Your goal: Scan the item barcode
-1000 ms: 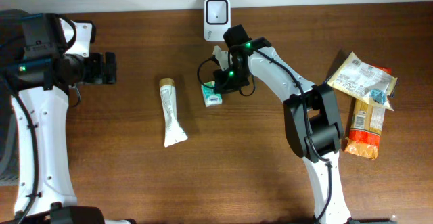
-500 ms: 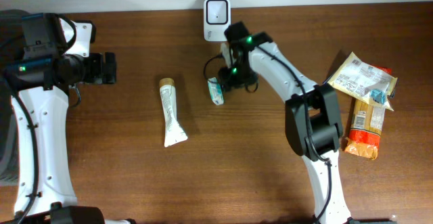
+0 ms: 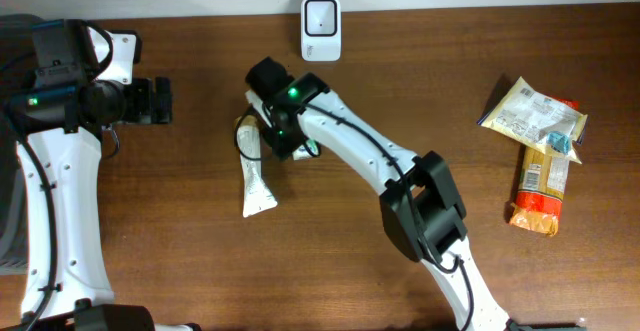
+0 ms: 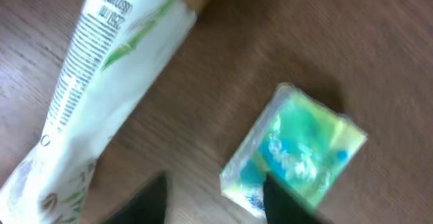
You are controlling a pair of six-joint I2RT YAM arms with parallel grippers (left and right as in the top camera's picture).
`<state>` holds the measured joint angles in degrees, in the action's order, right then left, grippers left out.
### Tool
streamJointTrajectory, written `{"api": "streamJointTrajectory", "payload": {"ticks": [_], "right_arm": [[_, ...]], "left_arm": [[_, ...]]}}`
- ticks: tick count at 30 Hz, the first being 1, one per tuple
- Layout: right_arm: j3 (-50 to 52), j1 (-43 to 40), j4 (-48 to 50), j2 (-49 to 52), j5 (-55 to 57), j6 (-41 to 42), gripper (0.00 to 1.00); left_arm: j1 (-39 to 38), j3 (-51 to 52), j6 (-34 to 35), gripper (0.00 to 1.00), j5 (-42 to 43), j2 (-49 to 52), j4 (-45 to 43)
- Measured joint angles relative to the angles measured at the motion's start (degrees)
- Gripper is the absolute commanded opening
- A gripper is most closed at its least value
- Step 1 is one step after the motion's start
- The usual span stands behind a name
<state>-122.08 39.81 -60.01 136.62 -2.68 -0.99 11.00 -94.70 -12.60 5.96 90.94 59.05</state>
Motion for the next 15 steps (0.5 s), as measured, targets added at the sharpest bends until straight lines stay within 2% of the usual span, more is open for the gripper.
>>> {"api": "streamJointTrajectory", "payload": {"ticks": [4, 7, 10, 15], "right_arm": [[5.22, 0.37, 3.91, 0.04, -0.98, 1.36, 0.04], [7.02, 0.35, 3.45, 0.09, -2.99, 2.56, 0.04], [7.04, -0.72, 1.46, 0.09, -0.24, 5.42, 0.04], [7.15, -12.04, 0.20, 0.09, 5.68, 13.35, 0.04]], "left_arm": [[0.00, 0.00, -0.02, 0.99, 0.00, 0.00, 0.00], [0.00, 0.00, 0.00, 0.99, 0.00, 0.00, 0.02], [0.00, 0.00, 0.00, 0.99, 0.00, 0.00, 0.00], [0.00, 0.00, 0.00, 0.99, 0.00, 0.00, 0.00]]}}
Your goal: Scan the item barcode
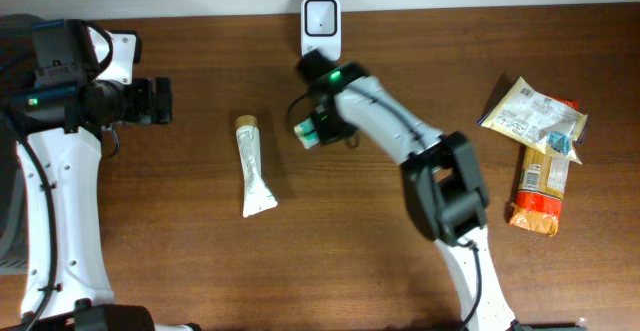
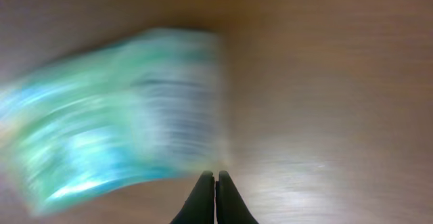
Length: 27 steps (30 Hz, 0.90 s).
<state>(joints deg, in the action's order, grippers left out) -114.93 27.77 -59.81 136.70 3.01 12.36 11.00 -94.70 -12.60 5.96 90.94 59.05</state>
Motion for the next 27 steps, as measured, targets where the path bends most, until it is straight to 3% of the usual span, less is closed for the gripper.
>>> {"api": "streamJointTrajectory", "payload": {"ticks": [1, 3, 4, 6, 9, 12, 18, 19, 23, 27], "right_arm": [[0.02, -2.19, 1.44, 0.00, -0.68, 0.63, 0.09], [0.04, -7.19, 4.94, 0.00, -6.36, 1.92, 0.49], [0.04, -8.20, 6.19, 0.02, -10.43, 2.25, 0.61], [0.04, -8.61, 6.99, 0.02, -22.14, 2.67, 0.62], [0.04, -7.32, 5.95, 0.02, -32.72, 6.51, 0.51], [0.31, -6.21, 5.46, 0.02, -30.49, 15.58, 0.51], [2.62, -5.35, 6.93, 0.13, -26.56, 19.28, 0.43], [3.45, -4.98, 8.04, 0.24, -25.90, 19.89, 0.38], [5.35, -3.98, 12.33, 0.17, -25.38, 21.88, 0.04], [5.33, -4.11, 12.41, -0.02, -24.96, 16.83, 0.04]], "left_arm": [[0.00, 0.00, 0.00, 0.99, 0.00, 0.00, 0.02], [0.00, 0.00, 0.00, 0.99, 0.00, 0.00, 0.00], [0.00, 0.00, 0.00, 0.99, 0.00, 0.00, -0.02], [0.00, 0.00, 0.00, 0.99, 0.00, 0.00, 0.00], [0.00, 0.00, 0.00, 0.99, 0.00, 0.00, 0.00], [0.00, 0.00, 0.00, 0.99, 0.00, 0.00, 0.00], [0.00, 0.00, 0.00, 0.99, 0.00, 0.00, 0.00], [0.00, 0.00, 0.00, 0.99, 0.00, 0.00, 0.00], [0.00, 0.00, 0.00, 0.99, 0.00, 0.00, 0.00], [0.00, 0.00, 0.00, 0.99, 0.00, 0.00, 0.00]]}}
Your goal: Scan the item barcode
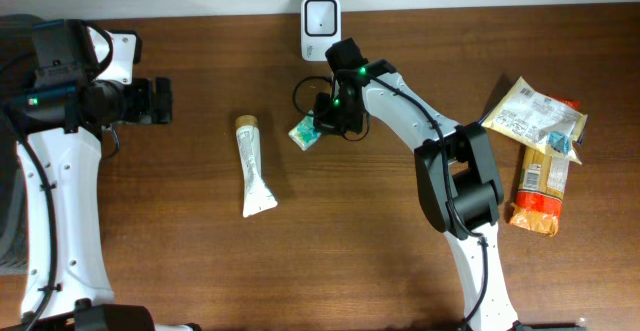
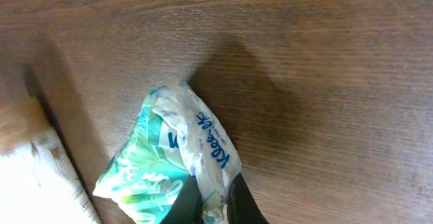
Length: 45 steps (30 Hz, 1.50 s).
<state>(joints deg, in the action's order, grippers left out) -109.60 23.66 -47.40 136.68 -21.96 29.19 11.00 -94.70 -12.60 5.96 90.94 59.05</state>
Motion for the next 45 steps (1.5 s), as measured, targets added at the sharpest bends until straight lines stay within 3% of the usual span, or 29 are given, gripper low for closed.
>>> {"api": "streamJointTrajectory", "payload": {"ticks": [1, 4, 5, 6, 7, 8, 9, 10, 11, 12, 15, 18, 28, 30, 34, 35, 42, 45], "right_arm": [[-0.13, -0.24, -0.28, 0.00, -0.83, -3.63, 0.04], [-2.34, -1.70, -8.35, 0.44, -5.97, -24.72, 0.05], [-4.42, -2.36, -14.84, 0.70, -7.76, -36.52, 0.26], [-5.79, -2.62, -17.77, 0.72, -8.57, -46.93, 0.38], [-7.69, -2.91, -19.45, 0.76, -9.22, -52.04, 0.47], [-8.39, -3.08, -20.09, 0.76, -8.94, -55.49, 0.66], [-8.94, -3.13, -20.09, 0.76, -8.76, -57.90, 0.79], [-9.33, -3.15, -20.02, 0.76, -8.55, -59.56, 0.88], [-9.35, -3.17, -19.71, 0.76, -8.33, -59.04, 0.87], [-9.35, -3.23, -19.65, 0.76, -8.20, -57.92, 0.79], [-9.44, -3.54, -19.41, 0.76, -7.89, -46.69, 0.69], [-8.48, -3.56, -16.61, 0.76, -6.40, -40.17, 0.53], [0.02, -3.54, -11.91, 0.79, -11.37, -36.54, 0.47], [0.13, -3.43, -10.60, 0.79, -11.69, -34.88, 0.38], [1.42, -1.62, -7.82, 0.55, -9.60, -29.16, 0.07], [1.46, -1.42, -7.76, 0.31, -9.33, -28.22, 0.04], [1.40, -1.40, -9.20, -0.13, -9.18, -25.14, 0.04], [1.40, -2.27, -13.49, -1.14, -16.52, -27.28, 0.04]], "left_arm": [[0.00, 0.00, 0.00, 0.99, 0.00, 0.00, 0.00], [0.00, 0.00, 0.00, 0.99, 0.00, 0.00, -0.02], [0.00, 0.00, 0.00, 0.99, 0.00, 0.00, 0.00], [0.00, 0.00, 0.00, 0.99, 0.00, 0.00, 0.07], [0.00, 0.00, 0.00, 0.99, 0.00, 0.00, 0.02], [0.00, 0.00, 0.00, 0.99, 0.00, 0.00, 0.00], [0.00, 0.00, 0.00, 0.99, 0.00, 0.00, 0.02], [0.00, 0.00, 0.00, 0.99, 0.00, 0.00, 0.00], [0.00, 0.00, 0.00, 0.99, 0.00, 0.00, 0.00], [0.00, 0.00, 0.00, 0.99, 0.00, 0.00, 0.00], [0.00, 0.00, 0.00, 0.99, 0.00, 0.00, 0.00], [0.00, 0.00, 0.00, 0.99, 0.00, 0.00, 0.00], [0.00, 0.00, 0.00, 0.99, 0.00, 0.00, 0.02], [0.00, 0.00, 0.00, 0.99, 0.00, 0.00, 0.02], [0.00, 0.00, 0.00, 0.99, 0.02, 0.00, 0.02], [0.00, 0.00, 0.00, 0.99, 0.00, 0.00, 0.02], [0.00, 0.00, 0.00, 0.99, 0.00, 0.00, 0.02], [0.00, 0.00, 0.00, 0.99, 0.00, 0.00, 0.02]]}}
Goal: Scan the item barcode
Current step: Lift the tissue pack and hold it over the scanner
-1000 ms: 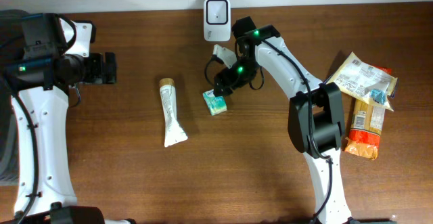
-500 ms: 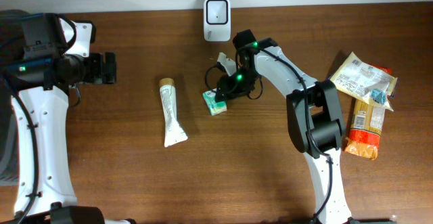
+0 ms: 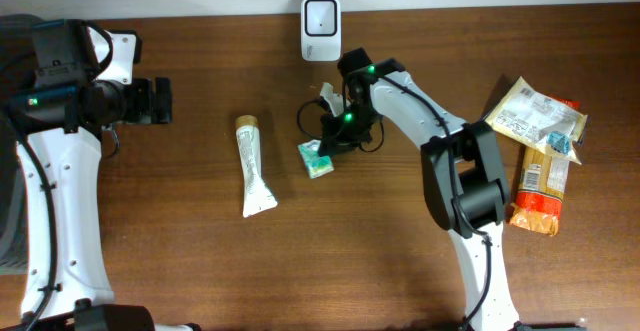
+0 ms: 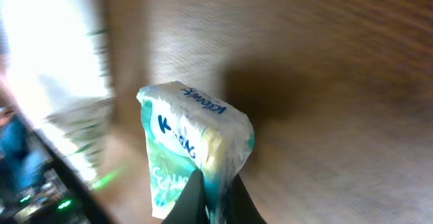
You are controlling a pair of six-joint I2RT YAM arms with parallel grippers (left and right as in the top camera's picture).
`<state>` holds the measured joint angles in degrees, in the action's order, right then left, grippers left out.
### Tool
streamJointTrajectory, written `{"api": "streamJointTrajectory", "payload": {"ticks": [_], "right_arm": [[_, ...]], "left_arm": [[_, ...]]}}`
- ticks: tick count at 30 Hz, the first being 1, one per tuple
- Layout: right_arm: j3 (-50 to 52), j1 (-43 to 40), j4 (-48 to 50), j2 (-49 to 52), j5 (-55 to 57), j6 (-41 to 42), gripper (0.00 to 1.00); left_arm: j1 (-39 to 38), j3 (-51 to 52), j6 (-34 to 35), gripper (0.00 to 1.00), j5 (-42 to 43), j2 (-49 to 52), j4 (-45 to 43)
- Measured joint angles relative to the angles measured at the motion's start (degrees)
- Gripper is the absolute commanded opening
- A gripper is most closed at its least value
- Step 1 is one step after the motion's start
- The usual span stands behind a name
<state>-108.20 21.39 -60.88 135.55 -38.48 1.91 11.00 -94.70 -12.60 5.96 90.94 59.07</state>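
Note:
A green and white tissue pack [image 3: 317, 159] hangs just above the table, in front of the white scanner [image 3: 321, 15] that stands at the back edge. My right gripper [image 3: 331, 143] is shut on the pack's edge. In the right wrist view the pack [image 4: 189, 132] shows its blue lettering, pinched between the dark fingers of the right gripper [image 4: 215, 187], with its shadow on the wood behind. No barcode shows on the faces I see. My left gripper [image 3: 160, 101] is far off at the left, away from everything; its jaws are unclear from above.
A white toothpaste tube [image 3: 252, 166] lies left of the pack. At the far right lie a pale snack bag [image 3: 530, 111] and an orange pasta packet [image 3: 540, 186]. The right arm's cable loops beside the pack.
The right gripper, still shut on the tissue pack, has moved a little toward the table's front and turned, so the pack now faces differently. The left arm has not moved.
At first my right gripper was open over the tissue pack beside the toothpaste tube. Then it was shut on the pack and had carried it right, below the scanner. It then held the pack there, and now holds it turned, slightly nearer the front.

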Motion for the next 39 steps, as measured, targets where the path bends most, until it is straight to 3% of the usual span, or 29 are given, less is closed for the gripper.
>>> {"api": "streamJointTrajectory", "payload": {"ticks": [8, 12, 18, 30, 33, 37, 39], "right_arm": [[-0.28, -9.66, -8.15, -6.38, -37.48, -16.17, 0.04], [-0.28, -11.89, -9.90, -6.38, -46.10, -18.05, 0.04], [-0.35, -13.88, -18.60, -6.43, -48.43, -18.69, 0.04], [-0.33, -22.71, -18.88, -20.33, -48.72, -19.30, 0.04], [-0.33, -21.51, -12.50, -20.33, -42.34, -16.81, 0.04], [-2.21, -15.41, -4.20, -20.28, -16.17, -4.55, 0.04], [-8.44, -9.64, -2.73, -20.20, 2.12, 0.70, 0.04]], "left_arm": [[0.00, 0.00, 0.00, 0.99, 0.00, 0.00, 0.00], [0.00, 0.00, 0.00, 0.99, 0.00, 0.00, 0.00], [0.00, 0.00, 0.00, 0.99, 0.00, 0.00, 0.00], [0.00, 0.00, 0.00, 0.99, 0.00, 0.00, 0.00], [0.00, 0.00, 0.00, 0.99, 0.02, 0.00, 0.04], [0.00, 0.00, 0.00, 0.99, 0.00, 0.00, -0.02], [0.00, 0.00, 0.00, 0.99, 0.00, 0.00, -0.02]]}}
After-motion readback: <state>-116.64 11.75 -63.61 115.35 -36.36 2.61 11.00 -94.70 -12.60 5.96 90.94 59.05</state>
